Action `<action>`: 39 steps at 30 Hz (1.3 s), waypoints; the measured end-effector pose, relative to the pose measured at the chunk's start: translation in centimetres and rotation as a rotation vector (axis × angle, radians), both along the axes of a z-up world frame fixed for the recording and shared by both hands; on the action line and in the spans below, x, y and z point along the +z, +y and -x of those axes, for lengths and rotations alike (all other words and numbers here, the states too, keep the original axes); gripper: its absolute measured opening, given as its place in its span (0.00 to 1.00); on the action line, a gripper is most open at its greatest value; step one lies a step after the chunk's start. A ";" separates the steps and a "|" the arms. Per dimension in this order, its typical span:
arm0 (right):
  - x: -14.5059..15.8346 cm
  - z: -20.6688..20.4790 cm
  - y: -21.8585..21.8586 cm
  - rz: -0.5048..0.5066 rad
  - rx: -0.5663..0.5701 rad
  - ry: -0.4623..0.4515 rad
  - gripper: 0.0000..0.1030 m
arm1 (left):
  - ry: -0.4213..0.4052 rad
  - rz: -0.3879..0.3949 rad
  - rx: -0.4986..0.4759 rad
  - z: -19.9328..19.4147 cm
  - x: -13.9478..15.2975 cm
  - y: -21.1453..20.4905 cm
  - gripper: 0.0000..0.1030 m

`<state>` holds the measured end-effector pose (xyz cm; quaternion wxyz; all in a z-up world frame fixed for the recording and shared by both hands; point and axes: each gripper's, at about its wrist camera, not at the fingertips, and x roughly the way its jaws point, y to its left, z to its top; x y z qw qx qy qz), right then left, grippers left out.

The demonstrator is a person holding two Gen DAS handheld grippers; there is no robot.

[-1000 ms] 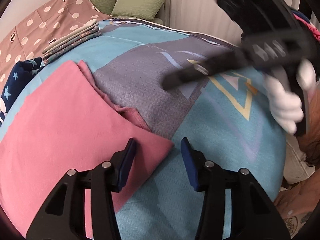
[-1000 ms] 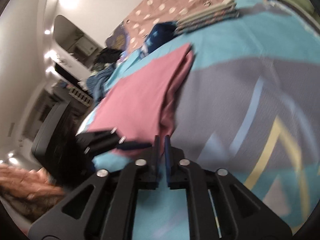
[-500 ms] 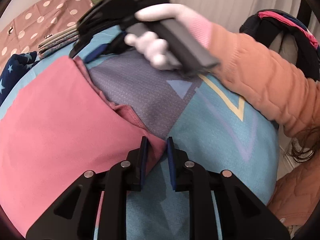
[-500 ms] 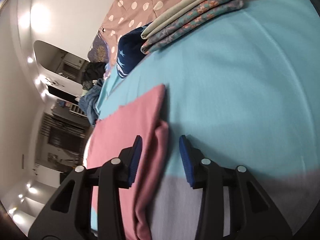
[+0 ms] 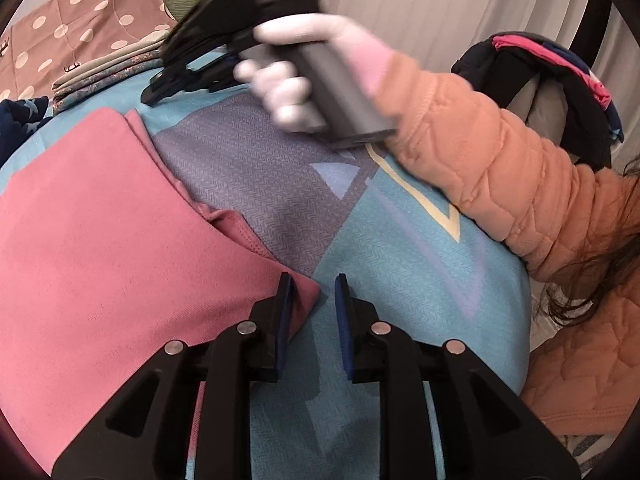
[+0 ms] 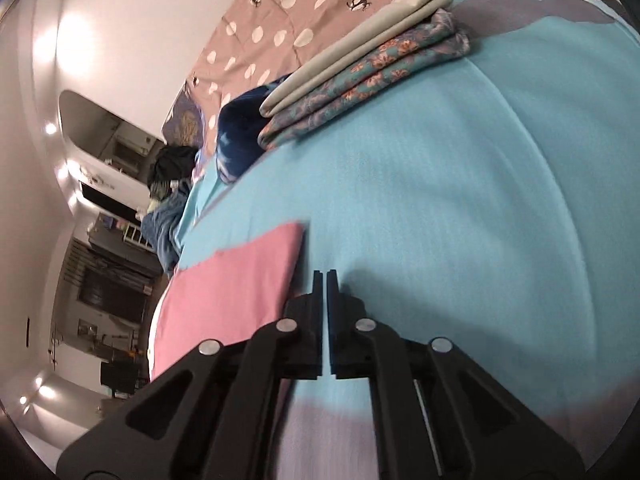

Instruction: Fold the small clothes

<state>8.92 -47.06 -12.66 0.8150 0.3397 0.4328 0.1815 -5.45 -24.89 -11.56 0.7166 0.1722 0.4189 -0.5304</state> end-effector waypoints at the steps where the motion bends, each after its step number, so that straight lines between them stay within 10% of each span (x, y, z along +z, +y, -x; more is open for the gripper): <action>1: 0.1 0.7 0.4 -0.007 0.026 0.011 0.32 | 0.004 0.003 -0.002 -0.1 -0.1 0.0 0.22; 7: 0.2 2.2 3.3 0.015 0.096 0.020 0.43 | -0.017 0.001 -0.023 0.2 -0.1 -0.6 0.30; 8: 0.0 1.7 3.9 0.044 0.068 0.030 0.37 | -0.021 0.001 -0.024 0.5 0.0 -0.6 0.31; 9: -0.1 1.2 3.9 0.056 0.034 0.042 0.09 | -0.021 0.002 -0.025 0.4 0.0 -0.8 0.31; 13: -0.3 -0.2 3.9 0.136 -0.084 -0.013 0.01 | -0.023 0.006 -0.024 0.4 0.0 -0.9 0.32; 24: 3.4 10.9 4.0 0.212 -0.032 -0.097 0.16 | 0.001 0.124 0.009 1.0 1.6 3.2 0.38; 31: 5.2 16.0 9.5 0.353 0.032 -0.111 0.26 | -0.131 0.081 0.442 -1.9 3.5 14.7 0.41; 39: 8.0 14.9 27.1 0.605 0.347 -0.310 0.55 | -0.134 0.179 1.011 -0.9 4.0 35.2 0.44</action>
